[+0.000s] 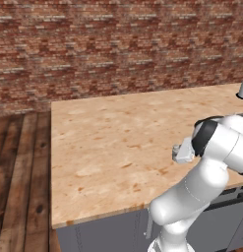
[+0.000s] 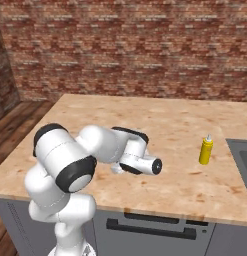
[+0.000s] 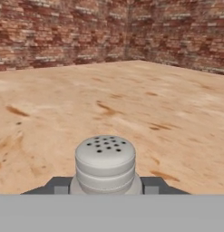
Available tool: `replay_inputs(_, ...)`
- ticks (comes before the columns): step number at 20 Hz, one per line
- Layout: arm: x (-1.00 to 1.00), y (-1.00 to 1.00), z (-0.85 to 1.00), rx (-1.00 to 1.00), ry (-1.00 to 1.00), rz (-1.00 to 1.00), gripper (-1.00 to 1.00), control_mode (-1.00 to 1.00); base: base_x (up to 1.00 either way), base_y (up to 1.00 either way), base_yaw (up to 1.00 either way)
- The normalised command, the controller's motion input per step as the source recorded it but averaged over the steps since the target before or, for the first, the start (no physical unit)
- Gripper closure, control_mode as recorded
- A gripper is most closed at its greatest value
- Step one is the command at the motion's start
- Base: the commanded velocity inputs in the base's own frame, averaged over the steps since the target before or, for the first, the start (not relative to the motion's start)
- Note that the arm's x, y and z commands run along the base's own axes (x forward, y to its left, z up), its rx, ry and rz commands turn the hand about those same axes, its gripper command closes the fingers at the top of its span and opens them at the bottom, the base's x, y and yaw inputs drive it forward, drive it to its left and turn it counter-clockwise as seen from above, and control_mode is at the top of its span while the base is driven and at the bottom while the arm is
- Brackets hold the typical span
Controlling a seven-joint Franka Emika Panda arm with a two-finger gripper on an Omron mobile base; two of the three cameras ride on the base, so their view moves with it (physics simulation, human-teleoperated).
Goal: Move the mustard and shaker from the cabinet to the dining counter.
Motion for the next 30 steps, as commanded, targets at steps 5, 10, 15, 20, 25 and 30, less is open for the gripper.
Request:
replay_inputs(5,0.00,0.00,-0.12,0.00,0.00,-0.02,1.00,-1.00,0.00,0.00,0.00)
replay_inputs(10,0.00,0.00,-0.14,0.00,0.00,-0.01,1.00,-1.00,0.00,0.00,0.00)
replay_inputs(15,0.00,0.00,-0.19,0.01,0.00,-0.01,-1.00,-1.00,0.00,0.00,0.00)
replay_inputs(20,0.00,0.00,-0.03,0.06,0.00,0.00,-1.00,-1.00,0.00,0.00,0.00)
replay_inputs(25,0.00,-0.03,0.04,0.08,-0.02,0.00,-1.00,-1.00,0.00,0.00,0.00)
replay_inputs(30,-0.07,-0.10,0.24,0.08,-0.02,0.00,-1.00,-1.00,0.00,0.00,0.00)
